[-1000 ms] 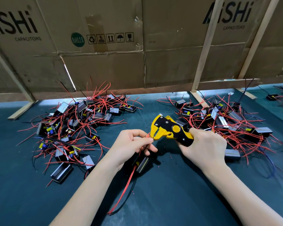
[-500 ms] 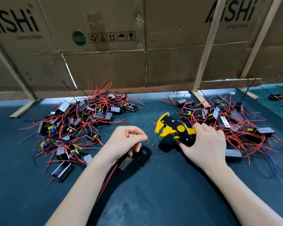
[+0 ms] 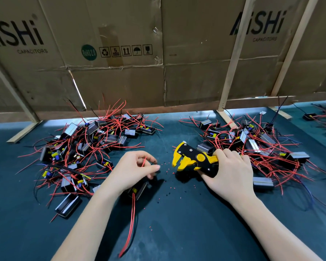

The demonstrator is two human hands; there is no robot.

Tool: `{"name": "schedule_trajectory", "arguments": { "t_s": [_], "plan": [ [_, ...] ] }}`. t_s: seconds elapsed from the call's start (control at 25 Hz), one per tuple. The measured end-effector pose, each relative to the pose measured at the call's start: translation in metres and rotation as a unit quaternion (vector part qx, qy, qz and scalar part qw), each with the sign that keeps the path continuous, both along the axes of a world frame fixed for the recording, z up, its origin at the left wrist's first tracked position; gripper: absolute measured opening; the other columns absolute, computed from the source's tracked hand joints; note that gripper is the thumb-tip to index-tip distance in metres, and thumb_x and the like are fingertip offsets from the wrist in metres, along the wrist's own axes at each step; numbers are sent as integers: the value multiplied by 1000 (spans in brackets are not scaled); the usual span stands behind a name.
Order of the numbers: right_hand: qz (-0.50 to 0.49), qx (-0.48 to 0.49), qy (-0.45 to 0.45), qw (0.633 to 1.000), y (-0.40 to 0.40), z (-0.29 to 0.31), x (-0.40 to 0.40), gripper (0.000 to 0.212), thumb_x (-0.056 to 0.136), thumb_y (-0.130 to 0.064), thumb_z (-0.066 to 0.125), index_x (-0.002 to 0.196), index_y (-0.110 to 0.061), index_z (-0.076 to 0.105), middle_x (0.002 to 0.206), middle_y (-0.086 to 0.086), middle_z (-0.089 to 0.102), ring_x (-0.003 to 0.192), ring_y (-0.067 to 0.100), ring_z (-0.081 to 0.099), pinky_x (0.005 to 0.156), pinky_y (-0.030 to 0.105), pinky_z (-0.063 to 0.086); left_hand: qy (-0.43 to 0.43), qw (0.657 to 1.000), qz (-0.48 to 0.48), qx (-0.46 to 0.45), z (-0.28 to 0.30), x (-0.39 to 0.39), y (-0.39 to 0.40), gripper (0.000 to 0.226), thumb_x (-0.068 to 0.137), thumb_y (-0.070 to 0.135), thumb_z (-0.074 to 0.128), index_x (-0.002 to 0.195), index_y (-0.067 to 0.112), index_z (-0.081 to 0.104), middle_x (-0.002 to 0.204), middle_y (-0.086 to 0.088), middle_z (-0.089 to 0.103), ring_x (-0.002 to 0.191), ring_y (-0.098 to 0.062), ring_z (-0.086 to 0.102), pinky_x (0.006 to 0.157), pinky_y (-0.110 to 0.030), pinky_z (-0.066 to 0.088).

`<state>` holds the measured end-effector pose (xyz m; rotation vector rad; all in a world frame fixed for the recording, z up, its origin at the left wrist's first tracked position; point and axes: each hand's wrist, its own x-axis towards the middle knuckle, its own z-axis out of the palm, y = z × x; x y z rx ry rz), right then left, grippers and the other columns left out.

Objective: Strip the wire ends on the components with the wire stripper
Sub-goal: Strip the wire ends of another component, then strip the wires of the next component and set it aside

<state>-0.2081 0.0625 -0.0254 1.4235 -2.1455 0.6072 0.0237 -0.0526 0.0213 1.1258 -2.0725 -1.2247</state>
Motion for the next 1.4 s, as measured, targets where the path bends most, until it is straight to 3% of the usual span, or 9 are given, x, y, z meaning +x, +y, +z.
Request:
{"name": "schedule_trajectory", "arguments": {
  "t_s": [0.16,0.36,0.56,0.72,0.8,0.88,0.96,1.2,1.4],
  "plan": [
    [34,-5,-1,999,2,1,4,53,55,-58,81,82,-16,62,76,-1,58,73,29,57,71,38,39,-158,979,27,-128,4,12,-8,19,82,23,74,65,21,67,58,7,60,57,-7,51,59,-16,38],
    [103,-8,2,995,2,6,12,52,55,-56,80,83,-16,62,77,-3,58,73,28,57,71,38,40,77,953,196,-216,14,11,-9,14,91,12,64,79,17,65,61,-1,63,52,-12,54,64,-25,46],
    [144,16,46,988,1,6,17,47,57,-54,69,81,-14,61,78,-1,56,72,28,55,71,35,31,136,930,-54,-337,27,-29,21,28,98,14,55,126,17,58,108,10,71,105,2,63,95,-19,47],
    [125,16,39,991,1,5,13,51,56,-55,72,81,-12,62,77,1,58,72,29,56,69,38,37,75,954,-145,-250,18,-36,28,84,94,32,58,156,34,1,145,28,44,130,12,39,104,-4,23],
    [112,20,19,993,3,8,10,52,56,-56,76,82,-13,62,77,0,58,72,29,56,69,37,36,83,958,-86,-259,16,-20,21,68,93,33,57,153,32,26,138,25,54,118,5,51,107,-16,31],
    [110,18,-13,994,4,10,11,50,58,-57,73,84,-14,63,77,-2,58,75,29,58,70,37,36,86,946,13,-313,16,-4,9,34,92,24,59,125,24,63,118,22,64,110,3,56,103,-22,37],
    [131,-9,-83,988,4,14,13,44,61,-56,71,83,-19,62,76,-6,58,76,23,58,69,36,38,70,935,116,-327,17,8,-5,17,91,11,62,101,19,73,101,16,67,99,-5,60,96,-23,43],
    [327,-40,-452,829,7,20,21,31,78,-55,69,78,-26,61,71,-2,57,67,12,50,68,26,42,46,914,319,-246,18,46,-37,22,88,4,57,91,19,73,85,3,71,75,-10,61,75,-27,44],
    [245,-134,-591,757,2,17,19,53,73,-55,62,94,-7,69,78,8,70,77,23,68,81,38,52,-5,925,323,-197,10,59,-49,21,87,4,60,91,21,72,85,1,70,75,-4,59,71,-22,40]
  ]
}}
